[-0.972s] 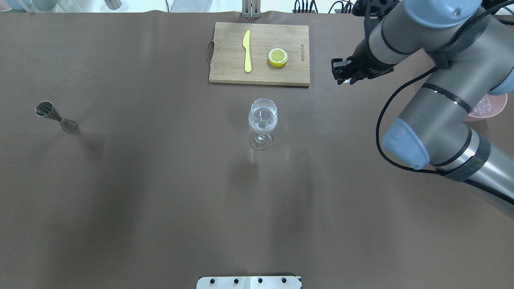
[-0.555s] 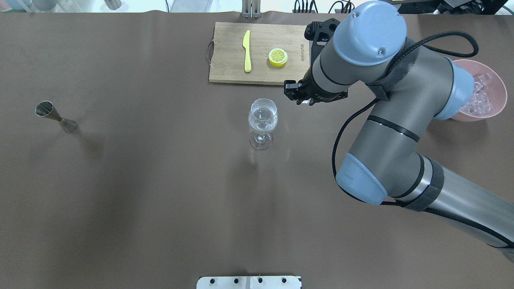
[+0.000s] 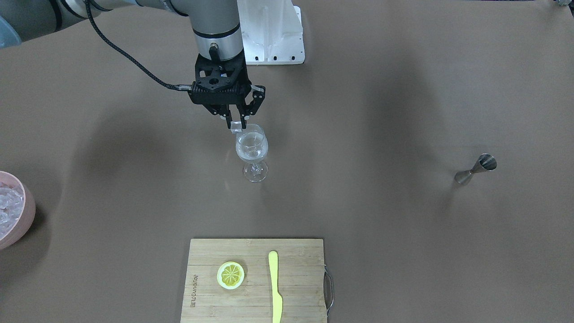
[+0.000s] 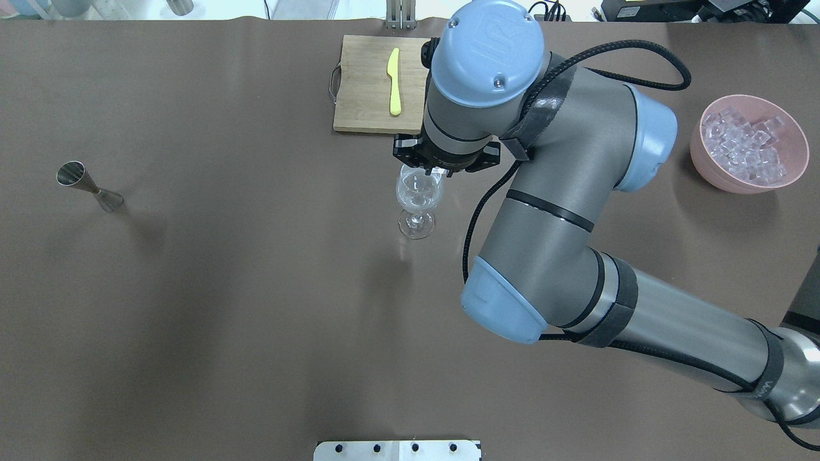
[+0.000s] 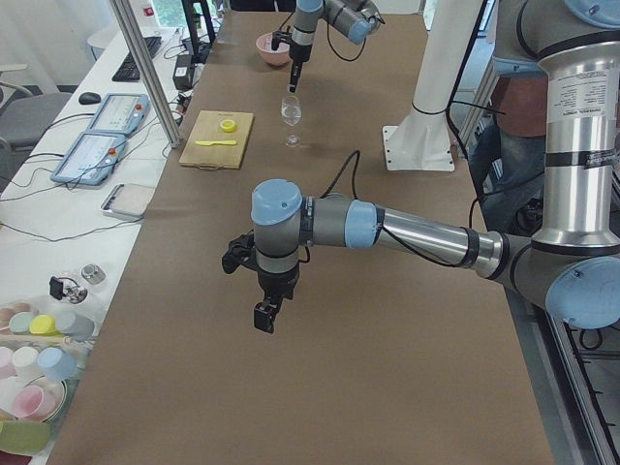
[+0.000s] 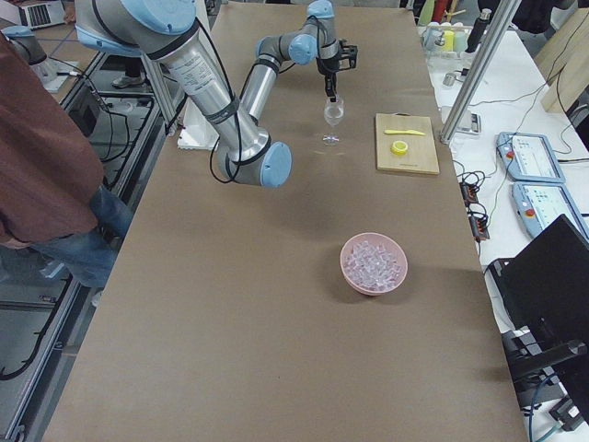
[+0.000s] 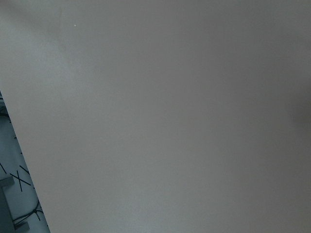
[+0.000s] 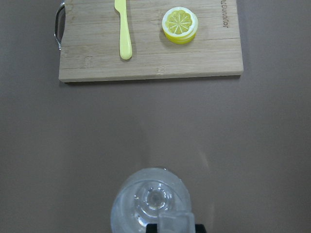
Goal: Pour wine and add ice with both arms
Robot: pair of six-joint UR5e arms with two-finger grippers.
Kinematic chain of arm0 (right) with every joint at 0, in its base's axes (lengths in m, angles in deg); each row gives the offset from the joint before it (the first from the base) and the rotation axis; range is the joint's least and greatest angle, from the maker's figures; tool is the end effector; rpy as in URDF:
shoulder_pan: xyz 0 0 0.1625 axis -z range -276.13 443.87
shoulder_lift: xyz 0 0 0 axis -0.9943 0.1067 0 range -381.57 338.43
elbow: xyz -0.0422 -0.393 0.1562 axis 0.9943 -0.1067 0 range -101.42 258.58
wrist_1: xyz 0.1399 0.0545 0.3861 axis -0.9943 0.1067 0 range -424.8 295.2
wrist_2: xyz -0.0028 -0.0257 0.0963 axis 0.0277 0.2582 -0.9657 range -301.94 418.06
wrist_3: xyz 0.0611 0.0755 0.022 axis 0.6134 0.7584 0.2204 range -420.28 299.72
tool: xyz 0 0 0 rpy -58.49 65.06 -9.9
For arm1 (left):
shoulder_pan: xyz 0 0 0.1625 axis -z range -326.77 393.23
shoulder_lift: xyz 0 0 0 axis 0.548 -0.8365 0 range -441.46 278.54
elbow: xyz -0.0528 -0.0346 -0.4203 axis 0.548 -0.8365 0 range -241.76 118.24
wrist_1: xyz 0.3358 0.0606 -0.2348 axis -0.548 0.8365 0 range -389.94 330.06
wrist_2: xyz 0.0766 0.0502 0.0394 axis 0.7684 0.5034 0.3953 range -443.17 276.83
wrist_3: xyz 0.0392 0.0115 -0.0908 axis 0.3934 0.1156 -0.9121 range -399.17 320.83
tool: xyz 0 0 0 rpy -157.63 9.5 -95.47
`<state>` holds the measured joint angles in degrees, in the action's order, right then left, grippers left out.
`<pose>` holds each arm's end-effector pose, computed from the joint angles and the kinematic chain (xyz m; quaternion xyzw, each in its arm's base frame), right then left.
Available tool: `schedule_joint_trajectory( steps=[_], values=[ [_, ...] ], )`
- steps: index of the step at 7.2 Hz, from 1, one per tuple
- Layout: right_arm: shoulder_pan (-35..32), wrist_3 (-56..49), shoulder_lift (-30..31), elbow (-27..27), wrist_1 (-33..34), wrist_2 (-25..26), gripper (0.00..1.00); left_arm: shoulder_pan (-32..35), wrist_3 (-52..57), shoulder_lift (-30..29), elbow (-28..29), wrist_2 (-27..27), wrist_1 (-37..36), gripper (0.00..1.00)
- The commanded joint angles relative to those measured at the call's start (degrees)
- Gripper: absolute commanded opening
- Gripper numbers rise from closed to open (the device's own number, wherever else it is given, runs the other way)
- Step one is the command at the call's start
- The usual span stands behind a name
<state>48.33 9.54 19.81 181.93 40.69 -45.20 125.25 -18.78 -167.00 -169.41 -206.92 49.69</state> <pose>-0.4584 -0.4632 0.0916 0.0894 -0.3961 0.0768 0.9106 -0.0939 -0.4494 0.5745 0.0794 0.2800 0.1598 0.9433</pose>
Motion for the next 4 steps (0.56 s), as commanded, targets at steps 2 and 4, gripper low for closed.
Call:
schedule_joint_trajectory(
  steps=[2, 4],
  values=[
    [0.47, 0.15, -3.23, -4.04, 0.24, 0.96, 0.0, 0.0, 0.0, 0.03, 0.33, 0.0, 0.0, 0.99],
    [0.56, 0.15, -3.23, -4.12, 0.24, 0.88, 0.06, 0.0, 0.0, 0.03, 0.33, 0.0, 0.0, 0.99]
  ],
)
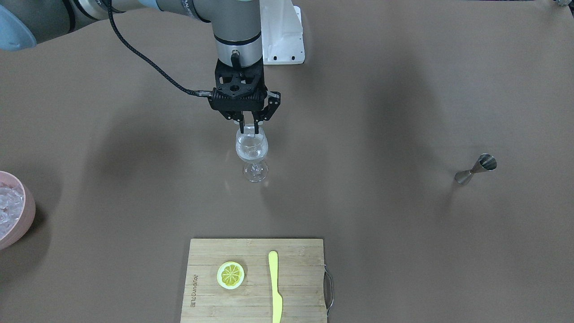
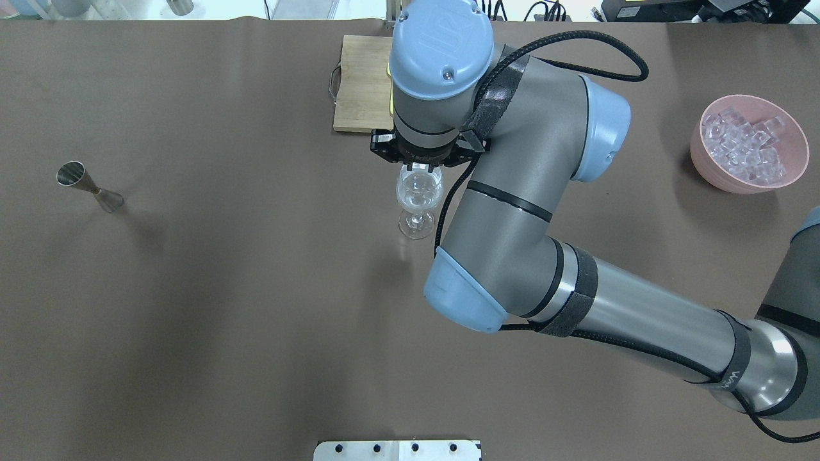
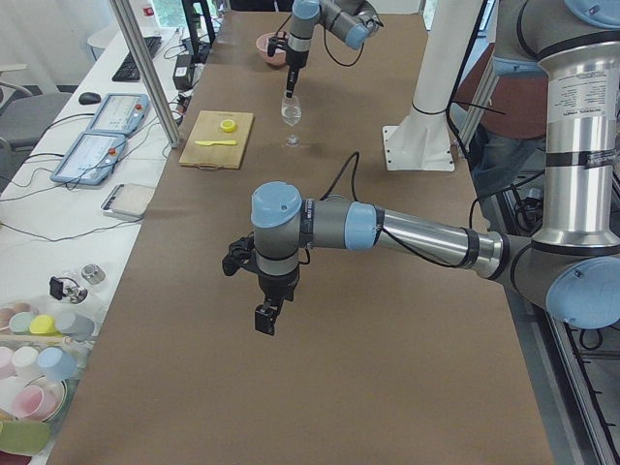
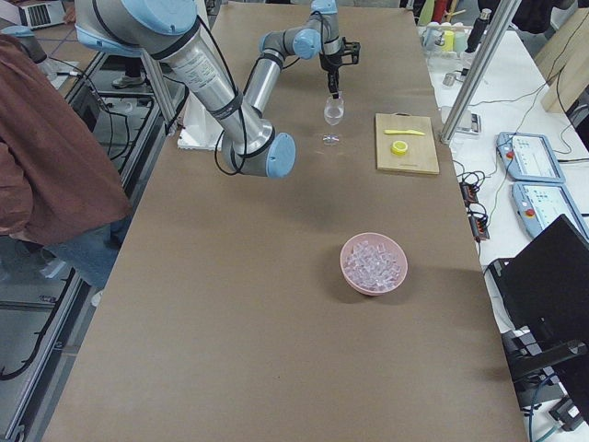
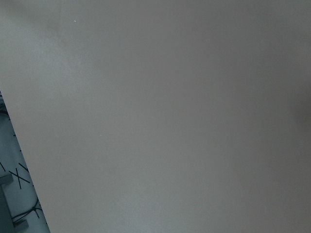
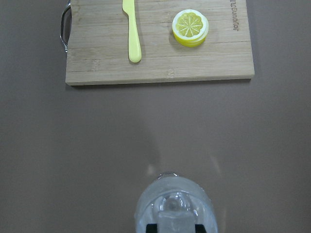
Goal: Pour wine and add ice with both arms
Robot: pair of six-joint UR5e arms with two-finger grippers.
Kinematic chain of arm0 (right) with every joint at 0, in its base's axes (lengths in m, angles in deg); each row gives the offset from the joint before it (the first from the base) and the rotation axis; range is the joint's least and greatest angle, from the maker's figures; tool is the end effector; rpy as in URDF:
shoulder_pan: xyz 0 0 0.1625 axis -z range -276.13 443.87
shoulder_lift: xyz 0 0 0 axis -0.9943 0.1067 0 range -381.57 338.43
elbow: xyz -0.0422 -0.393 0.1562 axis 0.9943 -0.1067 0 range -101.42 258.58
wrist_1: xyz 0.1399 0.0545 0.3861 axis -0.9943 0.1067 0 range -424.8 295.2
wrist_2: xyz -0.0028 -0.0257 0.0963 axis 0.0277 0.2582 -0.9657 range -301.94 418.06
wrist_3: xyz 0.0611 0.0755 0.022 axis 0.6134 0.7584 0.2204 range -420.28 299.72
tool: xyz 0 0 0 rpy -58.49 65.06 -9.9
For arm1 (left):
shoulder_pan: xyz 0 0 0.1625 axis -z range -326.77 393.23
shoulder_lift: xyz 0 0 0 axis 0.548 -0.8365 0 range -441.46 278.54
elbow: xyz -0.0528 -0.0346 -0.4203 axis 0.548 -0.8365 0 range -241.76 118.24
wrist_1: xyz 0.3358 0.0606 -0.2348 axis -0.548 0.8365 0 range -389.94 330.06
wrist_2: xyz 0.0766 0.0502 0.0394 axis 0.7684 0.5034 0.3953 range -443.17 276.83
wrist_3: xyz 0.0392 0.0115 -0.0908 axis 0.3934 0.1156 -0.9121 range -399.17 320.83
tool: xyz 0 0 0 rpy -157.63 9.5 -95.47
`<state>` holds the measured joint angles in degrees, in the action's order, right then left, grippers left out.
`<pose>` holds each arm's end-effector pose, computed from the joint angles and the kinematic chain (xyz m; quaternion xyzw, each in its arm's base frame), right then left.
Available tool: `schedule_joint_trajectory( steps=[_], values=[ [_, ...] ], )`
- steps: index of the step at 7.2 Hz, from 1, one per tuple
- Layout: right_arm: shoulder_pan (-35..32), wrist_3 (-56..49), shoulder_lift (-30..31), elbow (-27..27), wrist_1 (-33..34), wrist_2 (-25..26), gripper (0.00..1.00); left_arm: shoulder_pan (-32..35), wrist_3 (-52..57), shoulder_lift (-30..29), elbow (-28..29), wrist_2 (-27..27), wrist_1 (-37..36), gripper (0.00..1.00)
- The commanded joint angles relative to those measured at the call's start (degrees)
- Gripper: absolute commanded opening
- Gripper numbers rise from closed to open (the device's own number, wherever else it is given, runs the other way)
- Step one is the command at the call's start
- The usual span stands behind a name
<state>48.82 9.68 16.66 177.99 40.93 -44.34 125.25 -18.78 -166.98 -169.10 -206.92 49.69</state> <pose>-0.4779 -0.4720 0.0790 0.0893 -0.3866 0.0784 0.9146 -0.0939 -0.4493 0.5773 0.0767 0.2806 0.1590 0.9435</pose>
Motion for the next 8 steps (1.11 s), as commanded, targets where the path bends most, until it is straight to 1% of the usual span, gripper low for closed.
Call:
schedule_joint_trajectory(
  steps=[1, 2, 7, 8],
  values=[
    [0.16, 0.0, -0.17, -0.18, 0.0, 0.01, 0.51, 0.0, 0.0, 0.0, 0.02, 0.0, 0.0, 0.99],
    [0.16, -0.09, -0.17, -0.1, 0.0, 0.1, 0.99, 0.0, 0.0, 0.0, 0.02, 0.0, 0.0, 0.99],
    [-0.37, -0.43, 0.35, 0.34, 0.18, -0.51, 1.0, 0.0, 0.0, 0.0, 0.02, 0.0, -0.09, 0.99],
    [-3.59, -2.44, 0.53, 0.26, 3.66, -2.95, 1.0, 0.0, 0.0, 0.0, 0.02, 0.09, -0.09, 0.99]
  ],
)
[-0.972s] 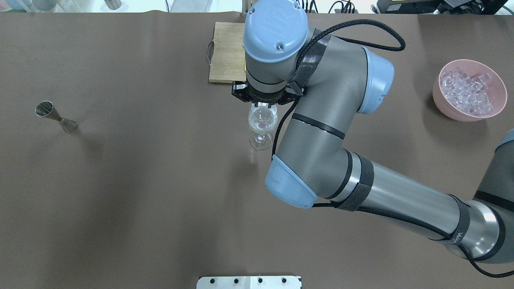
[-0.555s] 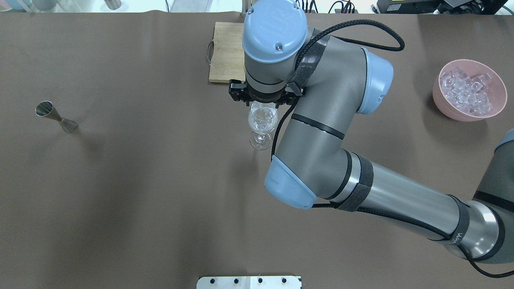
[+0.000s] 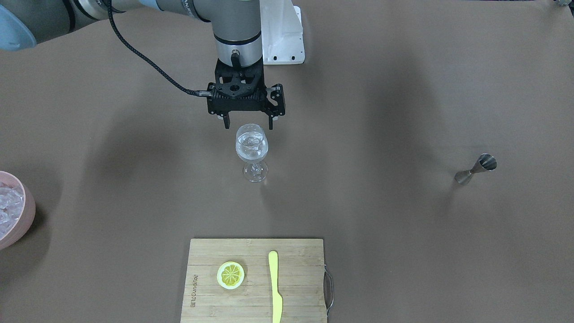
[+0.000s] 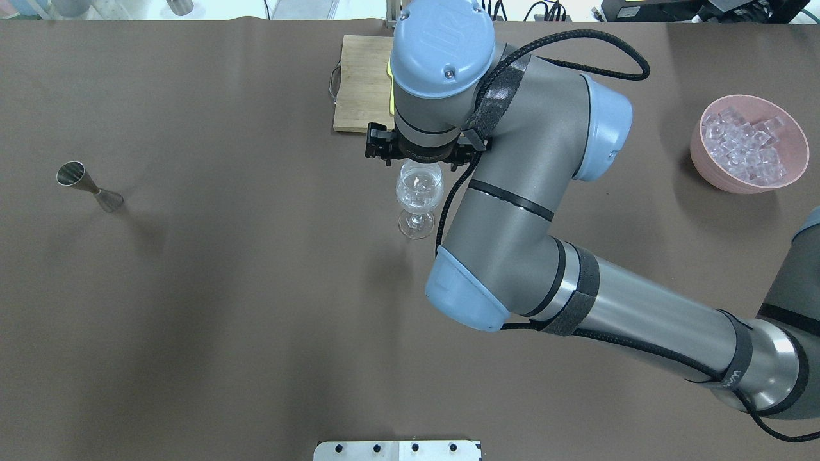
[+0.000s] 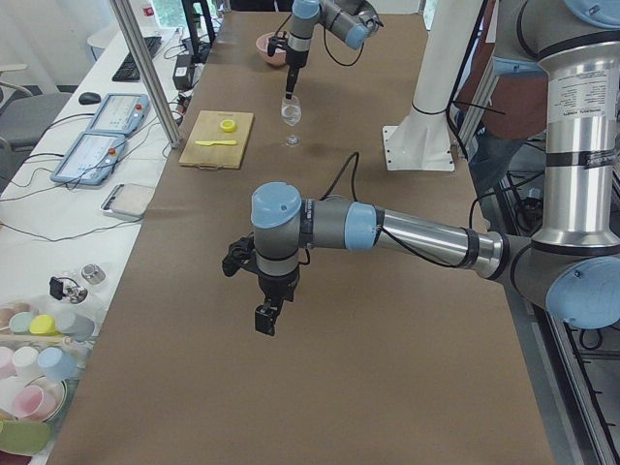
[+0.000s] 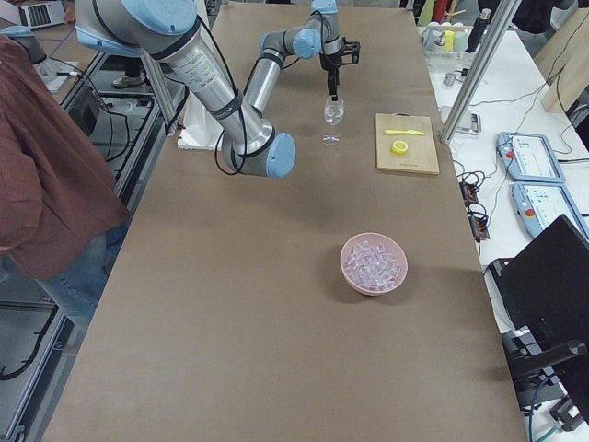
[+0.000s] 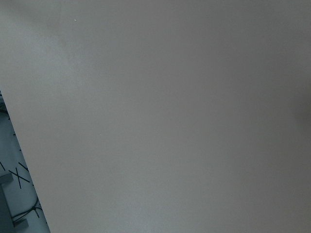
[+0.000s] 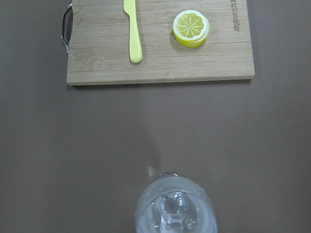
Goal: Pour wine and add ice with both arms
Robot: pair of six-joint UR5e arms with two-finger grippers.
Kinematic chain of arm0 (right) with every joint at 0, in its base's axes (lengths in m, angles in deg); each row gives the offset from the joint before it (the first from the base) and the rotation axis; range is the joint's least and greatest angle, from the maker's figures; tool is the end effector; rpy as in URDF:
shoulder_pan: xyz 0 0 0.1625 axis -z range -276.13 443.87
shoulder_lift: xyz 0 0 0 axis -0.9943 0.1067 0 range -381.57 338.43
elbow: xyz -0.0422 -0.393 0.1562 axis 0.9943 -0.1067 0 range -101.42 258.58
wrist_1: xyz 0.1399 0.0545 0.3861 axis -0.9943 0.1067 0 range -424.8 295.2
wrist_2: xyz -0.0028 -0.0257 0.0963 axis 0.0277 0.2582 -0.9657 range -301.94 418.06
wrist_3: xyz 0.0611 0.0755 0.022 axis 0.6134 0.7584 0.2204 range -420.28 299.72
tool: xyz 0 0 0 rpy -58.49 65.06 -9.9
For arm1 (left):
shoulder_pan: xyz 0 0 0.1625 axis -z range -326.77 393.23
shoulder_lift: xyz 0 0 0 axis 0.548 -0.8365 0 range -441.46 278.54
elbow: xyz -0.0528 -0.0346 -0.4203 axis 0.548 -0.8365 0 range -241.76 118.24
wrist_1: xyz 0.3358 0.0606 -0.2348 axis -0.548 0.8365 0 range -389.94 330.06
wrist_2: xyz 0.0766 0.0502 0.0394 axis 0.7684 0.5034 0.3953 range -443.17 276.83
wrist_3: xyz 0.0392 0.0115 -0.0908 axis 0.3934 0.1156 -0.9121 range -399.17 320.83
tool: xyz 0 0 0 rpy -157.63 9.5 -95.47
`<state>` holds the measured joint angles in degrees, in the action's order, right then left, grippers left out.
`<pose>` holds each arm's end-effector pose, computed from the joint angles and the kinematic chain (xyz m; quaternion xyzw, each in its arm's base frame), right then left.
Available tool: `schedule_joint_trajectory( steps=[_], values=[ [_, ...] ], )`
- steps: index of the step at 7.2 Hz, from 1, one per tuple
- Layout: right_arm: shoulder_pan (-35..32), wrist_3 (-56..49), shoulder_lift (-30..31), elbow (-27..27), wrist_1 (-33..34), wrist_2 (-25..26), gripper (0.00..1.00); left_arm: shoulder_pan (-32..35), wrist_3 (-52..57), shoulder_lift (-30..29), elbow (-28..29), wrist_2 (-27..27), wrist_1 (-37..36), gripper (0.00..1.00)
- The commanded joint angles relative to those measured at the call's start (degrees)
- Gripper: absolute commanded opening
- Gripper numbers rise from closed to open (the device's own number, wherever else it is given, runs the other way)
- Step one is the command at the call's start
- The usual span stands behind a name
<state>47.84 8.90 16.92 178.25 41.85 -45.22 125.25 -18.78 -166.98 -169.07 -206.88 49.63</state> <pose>-0.4695 -0.4780 0.0825 0.0851 -0.3819 0.0782 0.9169 -0.0939 -0.4492 0.5777 0.0759 0.2804 0.1588 0.9436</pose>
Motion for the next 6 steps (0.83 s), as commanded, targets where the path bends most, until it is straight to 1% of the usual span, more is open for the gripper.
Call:
schedule_joint_trajectory(
  steps=[1, 2, 4, 6],
  values=[
    [-7.95, -8.21, 2.19, 0.43, 4.25, -8.19, 1.0, 0.0, 0.0, 0.0, -0.09, -0.04, -0.47, 0.99],
    [-13.05, -15.76, 6.3, 2.0, 4.18, -11.55, 1.0, 0.0, 0.0, 0.0, -0.09, -0.04, -0.56, 0.99],
    [-23.33, -35.07, 16.39, 5.69, 4.09, -17.53, 1.0, 0.0, -0.09, 0.0, 0.0, -2.32, -0.65, 0.99],
    [-32.65, -49.95, 25.63, 5.88, 3.65, -19.14, 1.0, 0.0, -0.09, 0.0, 0.0, -2.41, -0.73, 0.99]
  ],
)
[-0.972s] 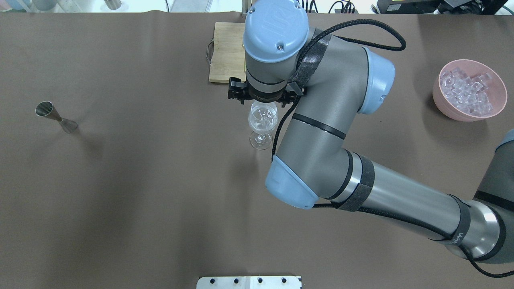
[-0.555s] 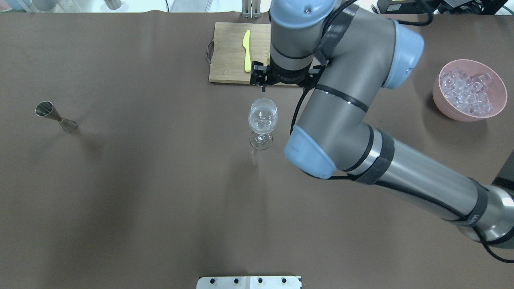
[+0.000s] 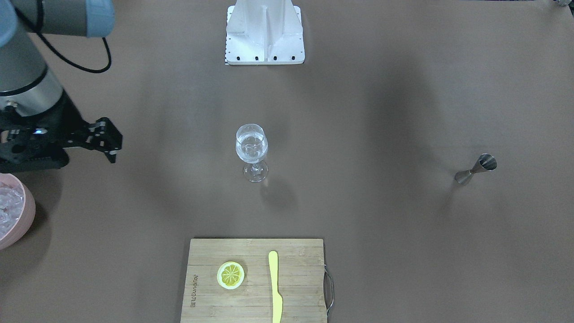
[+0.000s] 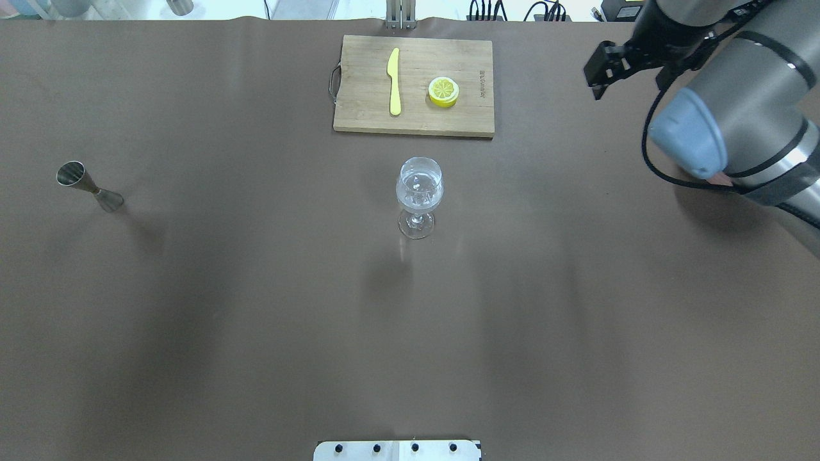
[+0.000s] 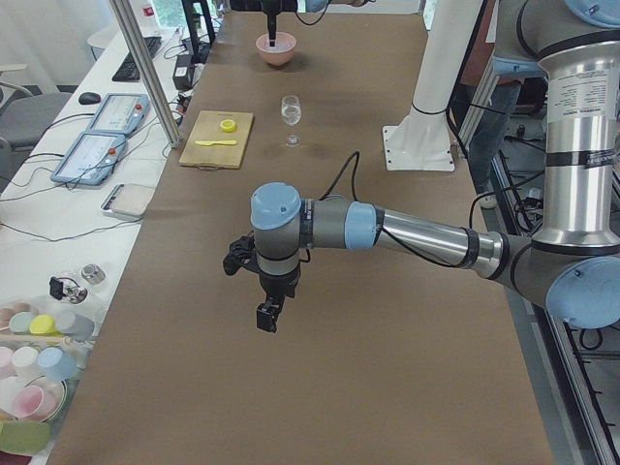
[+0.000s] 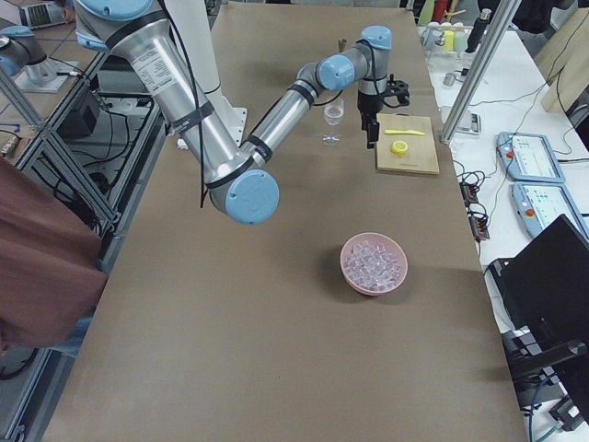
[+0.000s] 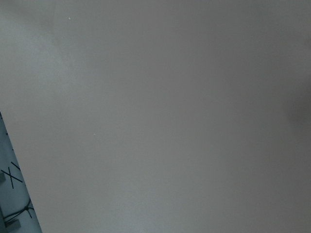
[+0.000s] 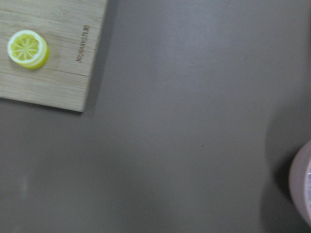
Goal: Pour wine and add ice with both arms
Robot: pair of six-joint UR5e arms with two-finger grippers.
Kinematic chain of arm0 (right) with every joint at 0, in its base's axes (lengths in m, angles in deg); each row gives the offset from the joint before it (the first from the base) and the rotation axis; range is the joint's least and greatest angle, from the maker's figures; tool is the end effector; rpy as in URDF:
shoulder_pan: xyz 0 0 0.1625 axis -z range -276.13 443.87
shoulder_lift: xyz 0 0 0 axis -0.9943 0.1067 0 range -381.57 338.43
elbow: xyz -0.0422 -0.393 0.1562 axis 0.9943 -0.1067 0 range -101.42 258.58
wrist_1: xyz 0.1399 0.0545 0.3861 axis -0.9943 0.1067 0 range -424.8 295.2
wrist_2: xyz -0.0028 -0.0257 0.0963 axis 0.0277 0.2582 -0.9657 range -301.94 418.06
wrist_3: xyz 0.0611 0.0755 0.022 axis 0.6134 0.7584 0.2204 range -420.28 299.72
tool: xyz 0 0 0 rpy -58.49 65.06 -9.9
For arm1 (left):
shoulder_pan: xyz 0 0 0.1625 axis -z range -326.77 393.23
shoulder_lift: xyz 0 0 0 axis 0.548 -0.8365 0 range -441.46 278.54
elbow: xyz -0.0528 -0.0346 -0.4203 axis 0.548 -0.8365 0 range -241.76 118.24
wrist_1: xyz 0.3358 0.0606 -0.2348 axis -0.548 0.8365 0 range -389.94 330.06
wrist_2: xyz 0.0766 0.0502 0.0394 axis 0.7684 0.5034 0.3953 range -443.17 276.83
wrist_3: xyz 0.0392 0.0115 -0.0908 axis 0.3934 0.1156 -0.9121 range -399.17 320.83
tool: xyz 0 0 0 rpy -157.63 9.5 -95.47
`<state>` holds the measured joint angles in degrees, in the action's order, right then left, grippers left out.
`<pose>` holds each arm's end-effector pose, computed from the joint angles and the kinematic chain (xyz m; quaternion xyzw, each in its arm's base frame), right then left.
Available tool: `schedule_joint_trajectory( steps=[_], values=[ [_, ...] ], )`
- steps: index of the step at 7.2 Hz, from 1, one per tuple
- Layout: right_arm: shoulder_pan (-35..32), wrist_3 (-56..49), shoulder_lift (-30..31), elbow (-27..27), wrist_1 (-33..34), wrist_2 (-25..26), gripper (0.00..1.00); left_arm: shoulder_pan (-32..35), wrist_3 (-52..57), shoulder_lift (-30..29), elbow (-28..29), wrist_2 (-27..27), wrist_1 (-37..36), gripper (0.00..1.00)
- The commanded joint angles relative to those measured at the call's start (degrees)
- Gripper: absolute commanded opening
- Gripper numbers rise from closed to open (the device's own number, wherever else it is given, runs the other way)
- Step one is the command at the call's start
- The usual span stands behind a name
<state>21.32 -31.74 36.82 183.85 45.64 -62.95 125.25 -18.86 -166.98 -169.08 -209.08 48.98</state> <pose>-0.2123 -0.5864 0.2702 0.0725 -0.3332 -0.0522 0.9386 -0.0908 -0.4484 0.5766 0.0740 0.2995 0.1559 0.9384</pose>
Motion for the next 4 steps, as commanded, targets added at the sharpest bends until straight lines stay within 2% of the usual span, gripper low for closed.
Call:
schedule_joint_trajectory(
  steps=[1, 3, 4],
  values=[
    [-10.62, -16.17, 10.3, -0.15, -0.14, -3.25, 1.0, 0.0, -0.1, 0.0, 0.09, -0.21, -0.08, 0.99],
    [-17.93, -31.12, 18.13, -0.33, -0.14, -4.06, 1.0, 0.0, -3.5, 0.09, 0.53, -0.3, -0.17, 0.99],
    [-21.18, -35.7, 20.78, -1.55, -0.14, -4.84, 1.0, 0.09, -7.18, 0.35, 1.67, -2.56, -0.08, 0.99]
  ],
)
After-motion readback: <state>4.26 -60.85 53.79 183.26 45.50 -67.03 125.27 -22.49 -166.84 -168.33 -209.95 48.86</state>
